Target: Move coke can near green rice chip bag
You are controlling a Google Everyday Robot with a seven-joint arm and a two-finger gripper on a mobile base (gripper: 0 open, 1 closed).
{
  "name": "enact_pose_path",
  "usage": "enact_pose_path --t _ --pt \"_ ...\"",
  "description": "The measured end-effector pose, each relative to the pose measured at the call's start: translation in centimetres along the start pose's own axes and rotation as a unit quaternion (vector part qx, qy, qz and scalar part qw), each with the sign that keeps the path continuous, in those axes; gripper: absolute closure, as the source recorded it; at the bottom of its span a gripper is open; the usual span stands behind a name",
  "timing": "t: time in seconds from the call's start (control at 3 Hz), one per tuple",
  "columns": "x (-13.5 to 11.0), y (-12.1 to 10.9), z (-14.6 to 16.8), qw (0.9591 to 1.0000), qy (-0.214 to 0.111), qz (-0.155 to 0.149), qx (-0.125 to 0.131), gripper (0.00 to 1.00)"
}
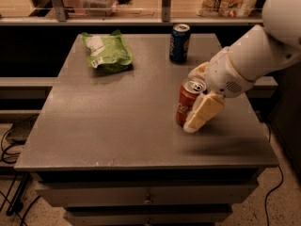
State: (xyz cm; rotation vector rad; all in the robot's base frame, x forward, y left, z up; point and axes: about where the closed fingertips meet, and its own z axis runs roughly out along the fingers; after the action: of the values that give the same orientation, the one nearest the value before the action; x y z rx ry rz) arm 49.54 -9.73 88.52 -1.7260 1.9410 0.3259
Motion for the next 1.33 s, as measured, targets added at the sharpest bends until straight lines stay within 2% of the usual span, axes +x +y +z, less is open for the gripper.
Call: enact_pose_path --t 0.33,0.67,1.0,1.33 --pt "-1.1 0.3 0.8 0.9999 -0.005 -0.007 -0.011 0.39" --pt "-2.2 -0.2 0.2 0.9996 -0.005 -0.023 -0.015 0.63" --pt "-4.2 -1.9 -1.8 0.9988 -0.004 -0.049 0.001 0.85" --pt "-6.8 -4.4 -5.3 0.9966 -0.005 -0.073 0.036 1.0"
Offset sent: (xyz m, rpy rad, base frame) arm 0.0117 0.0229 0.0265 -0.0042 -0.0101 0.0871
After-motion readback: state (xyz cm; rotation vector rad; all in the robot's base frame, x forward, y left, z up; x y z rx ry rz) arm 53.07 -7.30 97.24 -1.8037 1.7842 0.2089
